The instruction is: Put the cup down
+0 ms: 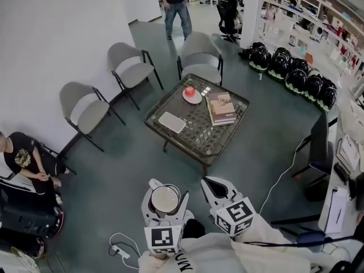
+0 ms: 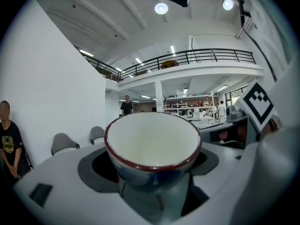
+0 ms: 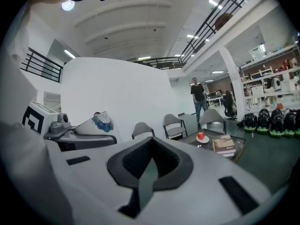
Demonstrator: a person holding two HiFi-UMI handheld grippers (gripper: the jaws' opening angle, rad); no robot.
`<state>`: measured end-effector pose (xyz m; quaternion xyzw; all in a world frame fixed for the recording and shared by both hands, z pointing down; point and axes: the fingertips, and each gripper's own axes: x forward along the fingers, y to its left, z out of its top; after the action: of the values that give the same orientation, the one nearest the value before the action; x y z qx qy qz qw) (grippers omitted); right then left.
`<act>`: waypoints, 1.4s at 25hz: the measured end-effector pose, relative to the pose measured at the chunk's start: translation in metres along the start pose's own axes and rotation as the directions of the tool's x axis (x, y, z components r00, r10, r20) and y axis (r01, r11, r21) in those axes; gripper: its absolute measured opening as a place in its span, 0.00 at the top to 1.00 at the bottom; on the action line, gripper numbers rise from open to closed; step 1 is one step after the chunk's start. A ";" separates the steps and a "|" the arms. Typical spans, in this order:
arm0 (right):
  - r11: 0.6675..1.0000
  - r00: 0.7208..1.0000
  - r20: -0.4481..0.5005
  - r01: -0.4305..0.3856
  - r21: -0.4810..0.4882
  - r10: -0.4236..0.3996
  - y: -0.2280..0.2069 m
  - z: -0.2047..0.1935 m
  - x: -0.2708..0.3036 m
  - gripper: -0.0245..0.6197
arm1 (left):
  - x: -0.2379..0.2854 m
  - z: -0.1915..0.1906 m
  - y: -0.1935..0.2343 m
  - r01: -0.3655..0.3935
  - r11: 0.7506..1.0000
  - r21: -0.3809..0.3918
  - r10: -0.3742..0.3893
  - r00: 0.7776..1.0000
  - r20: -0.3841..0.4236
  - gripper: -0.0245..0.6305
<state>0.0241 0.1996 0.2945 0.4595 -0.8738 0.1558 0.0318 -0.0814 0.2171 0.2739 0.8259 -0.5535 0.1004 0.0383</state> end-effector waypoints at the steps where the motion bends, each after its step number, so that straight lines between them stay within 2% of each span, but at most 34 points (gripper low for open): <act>1: 1.000 1.000 -0.001 0.005 0.002 -0.005 0.001 0.002 0.010 0.95 | 0.006 0.001 0.008 0.007 1.000 0.001 -0.007 1.000 0.001 0.33; 16: 0.997 0.997 -0.004 0.083 0.006 -0.083 0.017 0.023 0.126 0.95 | 0.061 0.004 0.117 0.084 0.996 0.003 -0.084 0.996 -0.001 0.33; 29: 0.985 0.985 -0.016 0.174 0.015 -0.174 -0.002 0.022 0.146 0.95 | 0.094 -0.008 0.141 0.125 0.992 -0.006 -0.125 0.992 -0.014 0.33; 35: 0.984 0.984 -0.011 0.178 0.027 -0.178 -0.016 0.023 0.158 0.95 | 0.113 -0.006 0.142 0.134 0.991 0.000 -0.134 0.991 -0.016 0.33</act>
<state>-0.0518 0.0585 0.3076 0.5355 -0.8269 0.1664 0.0426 -0.1721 0.0614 0.2968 0.8604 -0.4964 0.1043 0.0491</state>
